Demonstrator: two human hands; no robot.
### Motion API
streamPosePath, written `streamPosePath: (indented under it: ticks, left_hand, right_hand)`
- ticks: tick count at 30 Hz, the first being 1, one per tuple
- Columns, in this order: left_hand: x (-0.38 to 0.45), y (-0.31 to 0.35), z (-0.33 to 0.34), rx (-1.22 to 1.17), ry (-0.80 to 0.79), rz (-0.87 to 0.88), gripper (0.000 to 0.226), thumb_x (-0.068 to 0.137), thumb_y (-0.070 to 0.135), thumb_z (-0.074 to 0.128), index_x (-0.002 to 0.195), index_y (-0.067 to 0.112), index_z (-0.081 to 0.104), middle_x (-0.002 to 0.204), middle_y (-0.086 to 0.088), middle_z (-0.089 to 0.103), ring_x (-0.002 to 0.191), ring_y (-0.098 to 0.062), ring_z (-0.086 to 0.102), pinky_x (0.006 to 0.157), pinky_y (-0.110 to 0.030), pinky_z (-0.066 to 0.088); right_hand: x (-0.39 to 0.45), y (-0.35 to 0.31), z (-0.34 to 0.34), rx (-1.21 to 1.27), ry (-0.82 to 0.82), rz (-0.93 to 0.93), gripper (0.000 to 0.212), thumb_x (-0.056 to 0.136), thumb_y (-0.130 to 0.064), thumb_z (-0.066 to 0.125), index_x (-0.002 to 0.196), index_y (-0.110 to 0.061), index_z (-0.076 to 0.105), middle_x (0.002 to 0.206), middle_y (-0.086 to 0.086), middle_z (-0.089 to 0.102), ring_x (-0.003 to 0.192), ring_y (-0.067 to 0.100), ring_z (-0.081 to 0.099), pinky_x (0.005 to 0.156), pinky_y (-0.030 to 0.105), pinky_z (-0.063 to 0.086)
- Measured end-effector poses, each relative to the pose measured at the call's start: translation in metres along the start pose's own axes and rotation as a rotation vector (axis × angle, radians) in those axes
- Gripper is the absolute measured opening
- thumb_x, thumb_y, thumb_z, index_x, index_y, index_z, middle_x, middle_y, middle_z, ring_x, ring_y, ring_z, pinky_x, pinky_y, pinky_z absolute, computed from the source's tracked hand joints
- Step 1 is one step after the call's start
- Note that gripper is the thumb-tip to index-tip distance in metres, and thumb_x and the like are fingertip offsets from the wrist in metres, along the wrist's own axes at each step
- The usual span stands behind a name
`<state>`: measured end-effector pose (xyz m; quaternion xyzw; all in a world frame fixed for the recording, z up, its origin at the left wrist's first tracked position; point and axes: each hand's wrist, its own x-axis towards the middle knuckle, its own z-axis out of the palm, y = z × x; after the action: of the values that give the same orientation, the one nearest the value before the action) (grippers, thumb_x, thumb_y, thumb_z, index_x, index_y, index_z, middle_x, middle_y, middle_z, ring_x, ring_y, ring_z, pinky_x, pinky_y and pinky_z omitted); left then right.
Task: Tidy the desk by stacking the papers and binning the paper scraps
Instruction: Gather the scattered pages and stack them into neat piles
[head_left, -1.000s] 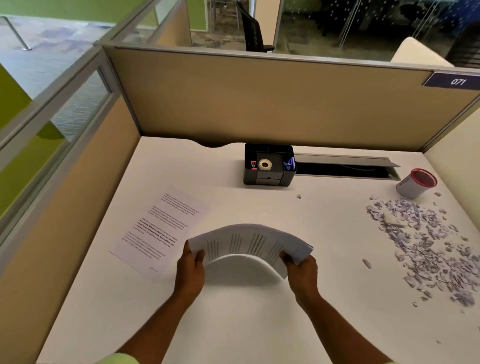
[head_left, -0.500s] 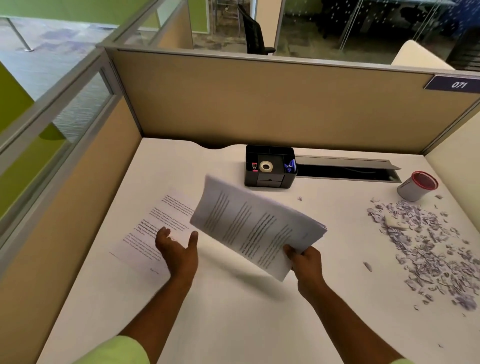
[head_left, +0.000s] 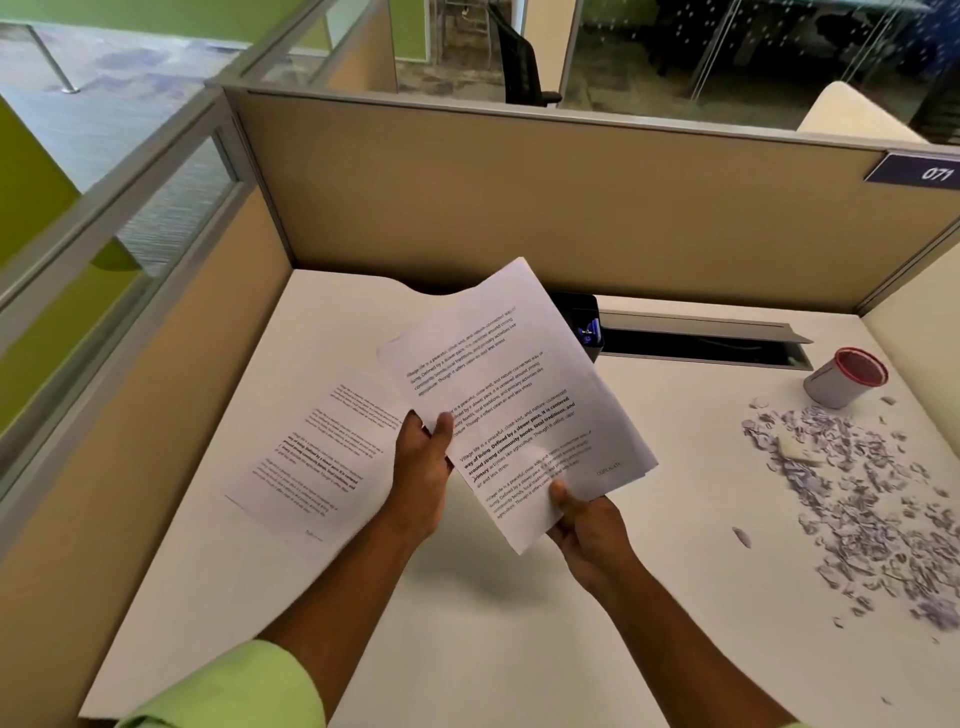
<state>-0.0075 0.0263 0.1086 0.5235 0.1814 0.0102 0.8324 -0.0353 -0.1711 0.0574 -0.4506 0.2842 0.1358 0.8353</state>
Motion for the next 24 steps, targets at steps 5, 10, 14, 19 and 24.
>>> streamPosePath:
  ticks: [5, 10, 14, 19, 24]
  left_hand:
    - [0.009, 0.001, -0.004, 0.074, 0.099, 0.056, 0.046, 0.098, -0.002, 0.048, 0.139, 0.018, 0.046, 0.132, -0.005, 0.062, 0.119, -0.023, 0.062, 0.102, -0.052, 0.048]
    - [0.005, 0.012, -0.014, 0.23, 0.064, 0.111, 0.033, 0.098, 0.007, 0.053, 0.127, 0.022, 0.054, 0.124, 0.0, 0.066, 0.117, -0.022, 0.062, 0.099, -0.052, 0.05]
    - [-0.008, 0.01, -0.008, 0.397, 0.044, 0.156, 0.023, 0.1, 0.012, 0.052, 0.12, 0.023, 0.056, 0.113, 0.004, 0.068, 0.106, -0.016, 0.066, 0.092, -0.05, 0.055]
    - [-0.025, 0.0, -0.001, 0.561, -0.084, 0.226, 0.028, 0.101, 0.014, 0.048, 0.122, 0.031, 0.055, 0.109, 0.005, 0.067, 0.104, -0.015, 0.065, 0.088, -0.046, 0.057]
    - [-0.033, 0.013, -0.002, 0.595, -0.057, 0.337, 0.034, 0.101, 0.012, 0.051, 0.112, 0.044, 0.043, 0.103, 0.026, 0.057, 0.105, 0.008, 0.055, 0.084, -0.013, 0.048]
  right_hand:
    - [-0.001, -0.011, -0.004, -0.101, -0.084, -0.087, 0.054, 0.077, 0.003, 0.075, 0.128, -0.011, 0.06, 0.121, 0.013, 0.073, 0.113, 0.034, 0.069, 0.085, 0.045, 0.062]
    - [0.0, -0.055, -0.019, -0.308, -0.075, -0.238, 0.085, 0.047, -0.034, 0.1, 0.121, -0.006, 0.068, 0.115, 0.014, 0.075, 0.101, 0.032, 0.071, 0.079, 0.038, 0.06]
    - [-0.007, -0.072, -0.013, -0.54, -0.161, -0.34, 0.055, 0.07, -0.026, 0.091, 0.117, -0.007, 0.07, 0.107, 0.013, 0.078, 0.097, 0.032, 0.075, 0.083, 0.04, 0.06]
    - [-0.013, -0.071, 0.021, -0.49, -0.026, -0.559, 0.017, 0.088, -0.003, 0.076, 0.102, -0.012, 0.072, 0.095, 0.002, 0.079, 0.085, 0.021, 0.076, 0.068, 0.031, 0.061]
    - [-0.02, -0.048, 0.026, -0.436, 0.004, -0.614, 0.022, 0.09, -0.005, 0.075, 0.105, -0.02, 0.068, 0.101, 0.002, 0.077, 0.093, 0.021, 0.073, 0.076, 0.031, 0.06]
